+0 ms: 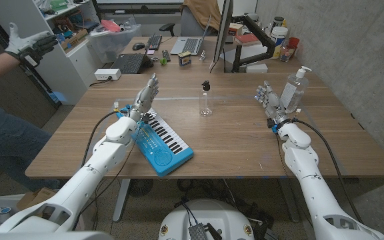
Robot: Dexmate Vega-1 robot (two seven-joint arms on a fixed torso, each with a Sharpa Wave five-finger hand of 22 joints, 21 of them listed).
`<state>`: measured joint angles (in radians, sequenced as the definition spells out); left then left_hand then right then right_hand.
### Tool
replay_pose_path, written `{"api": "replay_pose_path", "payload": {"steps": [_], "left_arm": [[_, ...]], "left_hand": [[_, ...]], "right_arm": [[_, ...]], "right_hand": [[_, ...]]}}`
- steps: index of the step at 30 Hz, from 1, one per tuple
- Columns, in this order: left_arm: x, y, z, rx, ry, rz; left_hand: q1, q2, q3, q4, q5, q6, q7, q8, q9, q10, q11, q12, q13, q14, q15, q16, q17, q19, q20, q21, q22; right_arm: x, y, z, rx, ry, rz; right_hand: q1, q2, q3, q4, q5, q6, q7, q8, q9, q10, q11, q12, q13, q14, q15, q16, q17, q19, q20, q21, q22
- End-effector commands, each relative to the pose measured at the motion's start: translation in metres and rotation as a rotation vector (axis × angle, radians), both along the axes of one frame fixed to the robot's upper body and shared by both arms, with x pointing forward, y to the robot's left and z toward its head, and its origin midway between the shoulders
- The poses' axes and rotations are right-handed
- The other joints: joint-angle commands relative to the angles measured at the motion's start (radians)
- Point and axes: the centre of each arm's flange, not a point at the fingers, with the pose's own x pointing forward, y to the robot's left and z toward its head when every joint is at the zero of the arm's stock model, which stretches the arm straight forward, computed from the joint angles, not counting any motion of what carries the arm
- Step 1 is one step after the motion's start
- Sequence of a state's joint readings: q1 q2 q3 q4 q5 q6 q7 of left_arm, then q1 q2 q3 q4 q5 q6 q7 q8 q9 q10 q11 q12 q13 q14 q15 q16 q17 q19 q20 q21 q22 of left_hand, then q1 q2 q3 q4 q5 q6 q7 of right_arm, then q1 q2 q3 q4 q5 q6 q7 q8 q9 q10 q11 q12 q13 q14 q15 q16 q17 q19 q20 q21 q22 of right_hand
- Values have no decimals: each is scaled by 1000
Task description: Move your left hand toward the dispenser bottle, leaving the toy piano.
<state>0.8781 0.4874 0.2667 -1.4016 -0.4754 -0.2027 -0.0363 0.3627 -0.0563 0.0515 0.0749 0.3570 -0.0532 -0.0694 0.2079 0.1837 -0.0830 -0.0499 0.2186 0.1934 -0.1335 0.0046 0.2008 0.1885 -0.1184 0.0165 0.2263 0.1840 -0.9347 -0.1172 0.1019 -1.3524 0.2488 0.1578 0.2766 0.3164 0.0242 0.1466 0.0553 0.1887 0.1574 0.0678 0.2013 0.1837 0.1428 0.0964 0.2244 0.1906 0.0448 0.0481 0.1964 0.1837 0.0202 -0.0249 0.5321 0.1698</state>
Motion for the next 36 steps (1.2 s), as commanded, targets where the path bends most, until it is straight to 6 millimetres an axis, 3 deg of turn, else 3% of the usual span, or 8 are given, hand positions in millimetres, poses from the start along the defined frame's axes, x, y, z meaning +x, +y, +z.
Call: {"api": "replay_pose_path", "payload": {"steps": [1, 36], "left_arm": [[-2, 0, 8, 29, -22, 31], [-3, 3, 37, 118, -70, 69]], "left_hand": [[19, 1, -1, -5, 5, 10, -23, 10, 5, -1, -19, 5, 4, 2, -12, -2, 3, 0, 3, -3, 6], [53, 5, -1, -19, 3, -14, -14, -4, 5, -15, -14, -2, 4, -4, -1, -5, 4, -8, 48, -7, 8]], "right_arm": [[1, -3, 0, 4, -1, 0], [9, -3, 11, -9, -15, 2]], "right_hand": [[1, 5, 0, -4, 6, 3, -2, -1, 5, 6, -2, -2, 1, 2, 3, -1, 3, 1, 2, -4, 5], [-1, 7, -4, -6, 5, 9, -7, -1, 5, 7, 0, -3, 0, 4, 4, -2, 2, 5, 5, -19, 6]]}}
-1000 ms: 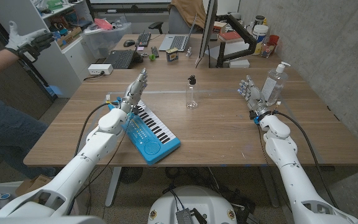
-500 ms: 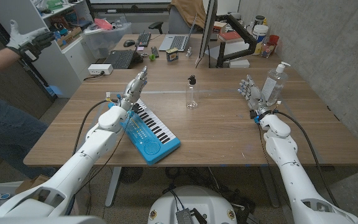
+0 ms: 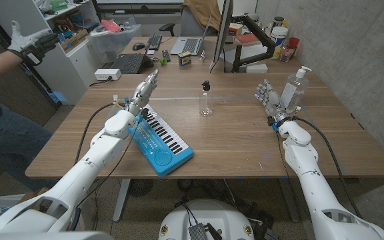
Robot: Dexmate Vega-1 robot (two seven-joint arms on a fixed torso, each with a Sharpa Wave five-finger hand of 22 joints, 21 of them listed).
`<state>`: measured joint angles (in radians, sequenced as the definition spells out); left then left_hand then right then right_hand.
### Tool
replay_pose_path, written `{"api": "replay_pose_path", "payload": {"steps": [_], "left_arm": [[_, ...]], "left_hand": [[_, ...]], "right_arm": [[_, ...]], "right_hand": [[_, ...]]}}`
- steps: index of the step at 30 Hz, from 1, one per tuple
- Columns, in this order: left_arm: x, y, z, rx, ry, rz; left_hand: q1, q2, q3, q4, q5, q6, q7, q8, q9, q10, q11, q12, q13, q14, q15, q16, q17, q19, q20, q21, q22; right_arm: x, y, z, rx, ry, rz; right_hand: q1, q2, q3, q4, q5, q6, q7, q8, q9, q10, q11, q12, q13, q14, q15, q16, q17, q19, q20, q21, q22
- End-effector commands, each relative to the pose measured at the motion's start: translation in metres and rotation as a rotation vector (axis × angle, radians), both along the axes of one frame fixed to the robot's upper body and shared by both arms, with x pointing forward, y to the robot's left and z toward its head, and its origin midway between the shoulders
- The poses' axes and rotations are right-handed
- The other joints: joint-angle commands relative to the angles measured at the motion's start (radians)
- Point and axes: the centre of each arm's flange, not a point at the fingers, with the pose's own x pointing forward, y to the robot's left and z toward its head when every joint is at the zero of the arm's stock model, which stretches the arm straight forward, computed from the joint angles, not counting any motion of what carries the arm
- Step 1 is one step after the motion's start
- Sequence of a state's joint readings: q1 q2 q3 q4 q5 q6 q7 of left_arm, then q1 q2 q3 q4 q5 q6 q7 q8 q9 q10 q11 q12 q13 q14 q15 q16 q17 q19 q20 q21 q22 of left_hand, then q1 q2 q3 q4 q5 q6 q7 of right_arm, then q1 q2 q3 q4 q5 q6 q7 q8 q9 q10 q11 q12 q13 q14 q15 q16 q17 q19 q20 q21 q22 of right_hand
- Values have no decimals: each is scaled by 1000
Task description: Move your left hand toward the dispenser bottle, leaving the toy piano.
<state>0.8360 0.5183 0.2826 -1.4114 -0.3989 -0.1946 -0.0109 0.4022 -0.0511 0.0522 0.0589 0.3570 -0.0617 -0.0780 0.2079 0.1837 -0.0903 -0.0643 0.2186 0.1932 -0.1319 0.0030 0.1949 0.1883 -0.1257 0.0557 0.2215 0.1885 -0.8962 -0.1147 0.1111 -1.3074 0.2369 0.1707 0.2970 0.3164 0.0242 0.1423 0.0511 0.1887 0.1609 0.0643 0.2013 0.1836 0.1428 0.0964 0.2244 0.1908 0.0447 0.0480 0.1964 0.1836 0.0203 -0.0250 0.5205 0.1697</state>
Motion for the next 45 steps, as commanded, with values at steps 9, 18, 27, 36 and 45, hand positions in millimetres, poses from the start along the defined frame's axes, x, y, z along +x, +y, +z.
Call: {"api": "replay_pose_path", "payload": {"steps": [9, 18, 27, 36, 45], "left_arm": [[-4, -1, 21, 57, -36, 16], [-7, -4, 29, 87, -52, 16], [-6, -7, 38, 99, -60, 14], [-8, -9, 45, 117, -77, 15], [-12, -7, 49, 119, -90, 23]], "left_hand": [[20, 1, -2, -6, 3, -2, -5, -3, 6, -3, -1, -1, 5, 0, 1, 3, 5, 1, 8, -1, 4], [27, 4, -2, -9, 2, 5, -8, -1, 6, 1, -2, 0, 5, 1, 1, 3, 5, -7, 15, -4, 5], [34, 7, -1, -11, 1, 10, -8, 1, 6, 3, -4, 1, 5, 1, 2, 3, 5, -10, 19, -5, 5], [40, 9, -1, -13, 1, 10, -10, 0, 6, 5, -2, 1, 5, 1, 2, 2, 5, -10, 24, -5, 5], [47, 12, 0, -16, 1, 13, -13, 0, 6, 6, -5, 2, 6, 2, 4, 2, 5, -13, 28, -6, 5]], "right_arm": [[1, -3, 3, 5, -13, 1], [1, -4, 4, 8, -18, -1], [0, -5, 2, 25, -22, 3], [0, -5, 0, 35, -21, 6], [0, -5, -1, 33, -20, 7]], "right_hand": [[-1, 8, 0, -3, 5, 8, -5, -1, 5, 10, 1, -2, -1, 6, 5, -1, 2, 7, 6, -11, 6], [-1, 9, 0, -4, 5, 11, -8, -1, 5, 12, 0, -2, -1, 10, 3, 0, 2, 11, 7, -14, 6], [-1, 9, -1, -5, 5, 13, -8, -1, 5, 15, 1, -1, -1, 14, 5, 0, 1, 16, 7, -17, 7], [-1, 10, -1, -6, 5, 17, -8, 0, 5, 18, 0, 0, -1, 15, 6, 0, 1, 18, 8, -19, 7], [-1, 11, -2, -7, 5, 18, -8, 0, 5, 20, -1, 0, -1, 18, 6, 0, 1, 21, 9, -22, 7]]}}
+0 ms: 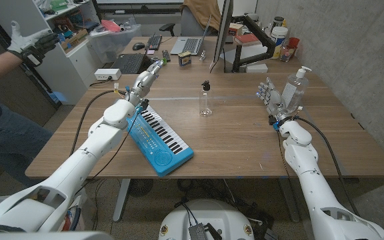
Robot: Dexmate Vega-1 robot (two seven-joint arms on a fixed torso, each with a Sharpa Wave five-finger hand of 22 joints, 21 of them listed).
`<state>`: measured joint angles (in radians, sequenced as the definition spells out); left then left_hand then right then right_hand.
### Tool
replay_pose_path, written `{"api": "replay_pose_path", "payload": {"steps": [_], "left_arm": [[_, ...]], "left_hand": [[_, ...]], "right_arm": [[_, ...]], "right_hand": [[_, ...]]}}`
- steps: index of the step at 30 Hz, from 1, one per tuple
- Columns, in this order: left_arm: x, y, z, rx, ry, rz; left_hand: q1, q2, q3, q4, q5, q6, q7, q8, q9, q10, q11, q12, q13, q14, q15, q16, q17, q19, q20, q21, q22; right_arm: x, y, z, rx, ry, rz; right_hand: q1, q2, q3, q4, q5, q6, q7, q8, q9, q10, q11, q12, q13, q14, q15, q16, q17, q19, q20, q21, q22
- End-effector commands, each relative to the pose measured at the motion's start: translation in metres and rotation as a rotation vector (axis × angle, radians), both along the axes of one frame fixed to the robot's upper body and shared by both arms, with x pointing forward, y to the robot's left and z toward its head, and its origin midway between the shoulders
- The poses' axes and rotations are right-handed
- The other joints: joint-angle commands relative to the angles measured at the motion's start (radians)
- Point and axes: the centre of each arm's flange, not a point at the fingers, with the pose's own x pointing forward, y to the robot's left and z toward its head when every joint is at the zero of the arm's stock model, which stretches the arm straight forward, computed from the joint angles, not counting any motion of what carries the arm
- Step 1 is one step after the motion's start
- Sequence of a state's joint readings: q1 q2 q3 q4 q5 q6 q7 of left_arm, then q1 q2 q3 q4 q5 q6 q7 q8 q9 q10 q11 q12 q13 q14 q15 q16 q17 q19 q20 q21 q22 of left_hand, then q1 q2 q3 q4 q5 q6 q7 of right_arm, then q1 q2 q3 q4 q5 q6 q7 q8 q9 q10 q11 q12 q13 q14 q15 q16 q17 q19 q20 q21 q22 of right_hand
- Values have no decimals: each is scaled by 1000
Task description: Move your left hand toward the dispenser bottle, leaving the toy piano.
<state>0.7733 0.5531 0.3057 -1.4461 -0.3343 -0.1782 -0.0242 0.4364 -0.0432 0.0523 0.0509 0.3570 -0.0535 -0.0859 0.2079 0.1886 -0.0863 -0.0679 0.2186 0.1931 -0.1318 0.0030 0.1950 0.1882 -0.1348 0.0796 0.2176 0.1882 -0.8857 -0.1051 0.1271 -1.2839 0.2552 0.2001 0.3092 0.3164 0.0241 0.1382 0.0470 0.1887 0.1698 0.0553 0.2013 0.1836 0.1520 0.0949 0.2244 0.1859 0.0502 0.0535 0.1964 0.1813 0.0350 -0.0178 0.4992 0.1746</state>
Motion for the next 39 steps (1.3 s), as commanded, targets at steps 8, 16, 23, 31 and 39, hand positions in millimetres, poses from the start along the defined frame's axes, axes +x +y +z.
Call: {"api": "replay_pose_path", "payload": {"steps": [8, 16, 23, 31, 39], "left_arm": [[-8, 3, 8, 20, -28, 14], [-11, 4, 12, 35, -40, 24], [-14, 3, 17, 46, -50, 25], [-16, 1, 24, 64, -59, 18], [-17, -3, 29, 90, -66, 20]], "left_hand": [[17, 5, 0, -9, 0, 5, -7, 0, 2, 3, -2, 2, 6, 2, 5, 3, 6, -4, 6, -2, 6], [21, 7, 0, -11, -1, 7, -7, 0, 2, 4, -1, 2, 6, 2, 4, 3, 6, -3, 8, -1, 6], [27, 9, 0, -13, -1, 8, -11, 0, 2, 5, -1, 2, 6, 2, 3, 2, 6, -3, 10, -2, 6], [33, 12, 1, -15, -2, 7, -13, -1, 2, 8, -6, 3, 7, 7, 5, 4, 6, -2, 13, -1, 6], [40, 15, 2, -17, -3, 10, -13, 0, 2, 8, -3, 3, 7, 9, 5, 4, 6, -1, 14, 0, 7]], "right_arm": [[0, 2, -1, -1, 0, 10], [1, 4, 0, -4, -2, 14], [1, 4, -2, 0, 0, 14], [0, 4, -4, 13, -2, 19], [0, 4, -6, 15, 0, 20]], "right_hand": [[-1, 12, 2, -3, 5, 10, 0, -1, 5, 13, 1, 0, 3, 13, 0, 0, 4, 8, 2, -4, 2], [-1, 12, 1, -4, 5, 11, -1, -1, 5, 13, 2, 0, 3, 13, 1, -1, 3, 9, 2, -7, 2], [-2, 12, 1, -5, 4, 11, -2, -1, 5, 13, 0, 0, 3, 14, 1, -1, 3, 10, 2, -9, 2], [-2, 12, 0, -5, 4, 12, -2, -1, 5, 15, 2, 0, 3, 14, 1, -1, 3, 12, 3, -12, 2], [-2, 12, -1, -6, 4, 13, -2, -2, 6, 17, 0, 1, 3, 16, 0, -1, 3, 13, 3, -15, 2]]}}
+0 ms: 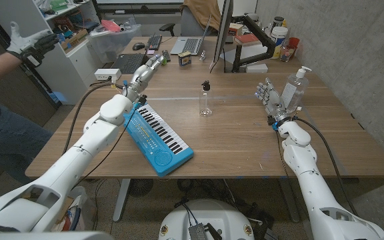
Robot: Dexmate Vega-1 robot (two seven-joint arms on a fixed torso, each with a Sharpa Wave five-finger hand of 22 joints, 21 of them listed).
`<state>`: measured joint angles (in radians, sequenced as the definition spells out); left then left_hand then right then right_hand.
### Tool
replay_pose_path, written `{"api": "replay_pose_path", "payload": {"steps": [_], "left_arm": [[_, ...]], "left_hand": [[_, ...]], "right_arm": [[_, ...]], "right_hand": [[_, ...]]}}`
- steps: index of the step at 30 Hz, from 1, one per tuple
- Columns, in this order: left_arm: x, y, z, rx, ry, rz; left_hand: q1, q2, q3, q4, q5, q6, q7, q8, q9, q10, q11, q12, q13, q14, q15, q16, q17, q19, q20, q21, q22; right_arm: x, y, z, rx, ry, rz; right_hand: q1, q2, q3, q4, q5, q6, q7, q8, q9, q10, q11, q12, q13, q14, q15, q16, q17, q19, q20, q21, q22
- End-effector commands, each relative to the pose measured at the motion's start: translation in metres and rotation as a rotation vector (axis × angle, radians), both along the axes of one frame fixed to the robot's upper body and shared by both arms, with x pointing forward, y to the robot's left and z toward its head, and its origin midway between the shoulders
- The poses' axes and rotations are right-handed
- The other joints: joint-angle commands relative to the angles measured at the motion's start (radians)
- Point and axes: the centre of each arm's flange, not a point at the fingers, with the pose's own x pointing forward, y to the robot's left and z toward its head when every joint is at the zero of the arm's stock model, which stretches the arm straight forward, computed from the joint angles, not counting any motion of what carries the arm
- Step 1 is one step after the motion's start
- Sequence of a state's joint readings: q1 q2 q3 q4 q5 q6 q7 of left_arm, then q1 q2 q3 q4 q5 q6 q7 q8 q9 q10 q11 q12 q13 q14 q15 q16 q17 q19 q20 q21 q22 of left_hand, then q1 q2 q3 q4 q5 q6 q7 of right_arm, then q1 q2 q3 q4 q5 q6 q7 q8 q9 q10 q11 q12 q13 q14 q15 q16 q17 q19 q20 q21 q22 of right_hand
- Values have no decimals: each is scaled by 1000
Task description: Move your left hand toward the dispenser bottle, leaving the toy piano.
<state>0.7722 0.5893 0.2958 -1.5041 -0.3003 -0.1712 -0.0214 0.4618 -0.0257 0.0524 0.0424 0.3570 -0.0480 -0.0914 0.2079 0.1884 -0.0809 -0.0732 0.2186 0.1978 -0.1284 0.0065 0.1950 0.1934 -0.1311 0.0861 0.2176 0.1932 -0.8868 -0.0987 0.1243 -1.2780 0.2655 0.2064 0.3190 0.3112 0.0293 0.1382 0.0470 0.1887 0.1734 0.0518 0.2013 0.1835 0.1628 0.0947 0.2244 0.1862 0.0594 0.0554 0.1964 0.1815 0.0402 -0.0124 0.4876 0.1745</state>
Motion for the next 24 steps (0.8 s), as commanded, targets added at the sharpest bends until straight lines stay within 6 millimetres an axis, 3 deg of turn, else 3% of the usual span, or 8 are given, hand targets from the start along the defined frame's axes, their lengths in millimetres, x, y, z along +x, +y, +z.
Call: {"api": "replay_pose_path", "payload": {"steps": [1, 24], "left_arm": [[-3, -5, 9, 40, -10, 2], [-5, -15, 31, 151, -29, 37]], "left_hand": [[16, -2, 2, -9, -3, 5, -8, 0, 2, 3, 2, 3, 2, 5, 2, 4, 1, -5, 8, 0, 2], [42, 11, 10, -19, -6, 9, -9, 0, 3, 5, 1, 3, 3, 8, 2, 4, 1, -4, 10, 0, 2]], "right_arm": [[-1, 0, -4, 8, 2, 3], [-3, -3, -1, -3, 0, -6]], "right_hand": [[3, 7, -1, -7, 4, 10, 1, -2, 6, 6, 1, 1, 3, 7, -1, -1, 3, 8, -2, -4, 3], [4, 8, -2, -10, 4, 11, 0, -2, 6, 7, -1, 0, 3, 8, -4, -2, 3, 12, -2, -13, 3]]}}
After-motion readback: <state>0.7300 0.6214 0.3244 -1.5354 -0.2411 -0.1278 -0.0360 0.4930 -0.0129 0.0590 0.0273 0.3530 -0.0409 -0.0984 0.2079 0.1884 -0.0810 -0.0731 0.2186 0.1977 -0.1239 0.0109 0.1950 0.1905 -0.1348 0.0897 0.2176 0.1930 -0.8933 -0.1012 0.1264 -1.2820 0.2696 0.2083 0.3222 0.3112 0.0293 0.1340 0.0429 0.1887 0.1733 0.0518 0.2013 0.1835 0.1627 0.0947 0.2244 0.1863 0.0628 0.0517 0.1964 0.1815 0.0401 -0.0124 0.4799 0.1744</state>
